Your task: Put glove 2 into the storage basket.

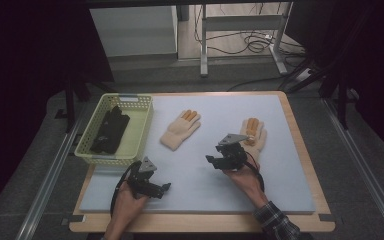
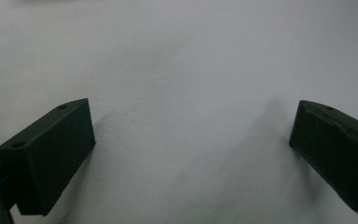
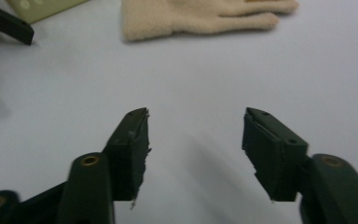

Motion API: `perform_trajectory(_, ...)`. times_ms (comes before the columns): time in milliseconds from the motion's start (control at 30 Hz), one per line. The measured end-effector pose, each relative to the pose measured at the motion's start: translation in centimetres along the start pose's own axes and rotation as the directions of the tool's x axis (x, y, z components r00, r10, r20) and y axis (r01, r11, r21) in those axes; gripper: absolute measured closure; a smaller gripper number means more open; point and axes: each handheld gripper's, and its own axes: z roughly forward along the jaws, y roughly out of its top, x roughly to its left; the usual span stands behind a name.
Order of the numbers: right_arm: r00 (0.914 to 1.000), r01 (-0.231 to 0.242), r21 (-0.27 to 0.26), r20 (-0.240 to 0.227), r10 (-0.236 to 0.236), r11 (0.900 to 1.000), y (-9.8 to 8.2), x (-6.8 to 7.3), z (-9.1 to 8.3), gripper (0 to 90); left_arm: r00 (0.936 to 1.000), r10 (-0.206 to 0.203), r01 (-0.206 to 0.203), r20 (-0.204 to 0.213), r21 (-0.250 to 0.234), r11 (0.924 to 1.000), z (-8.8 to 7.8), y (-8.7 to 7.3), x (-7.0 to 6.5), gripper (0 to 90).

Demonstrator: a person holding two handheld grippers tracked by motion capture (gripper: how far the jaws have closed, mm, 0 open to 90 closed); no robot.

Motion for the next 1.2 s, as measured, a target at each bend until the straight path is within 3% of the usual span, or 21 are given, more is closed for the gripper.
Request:
perform_trajectory(200, 0.9995, 0.032, -0.007, 0.005, -0.032, 0.999, 1.5, -0.2, 2.4, 61.8, 1.0, 0.0, 0.0, 0.0, 0.0, 1.0, 0.0, 0.0, 0.0, 0.0)
perform_trajectory(400, 0.9997, -0.014, -0.013, -0.018, 0.014, 1.0, 2.1, -1.1, 4.0, 66.9, 1.0, 0.0, 0.0, 0.0, 0.0, 1.0, 0.0, 0.0, 0.0, 0.0)
perform_trajectory(833, 0.9999, 0.001, -0.004, -0.013, -0.001, 1.0, 4.7, -1.8, 6.7, 64.8, 1.0, 0.001, -0.001, 0.0, 0.0, 1.0, 0.0, 0.0, 0.0, 0.1)
perform_trajectory(1200, 0.9999, 0.01, -0.003, -0.013, -0.01, 1.0, 6.9, -1.3, 9.4, 57.7, 1.0, -0.001, 0.001, 0.001, -0.002, 1.0, 0.0, 0.0, 0.0, 0.0)
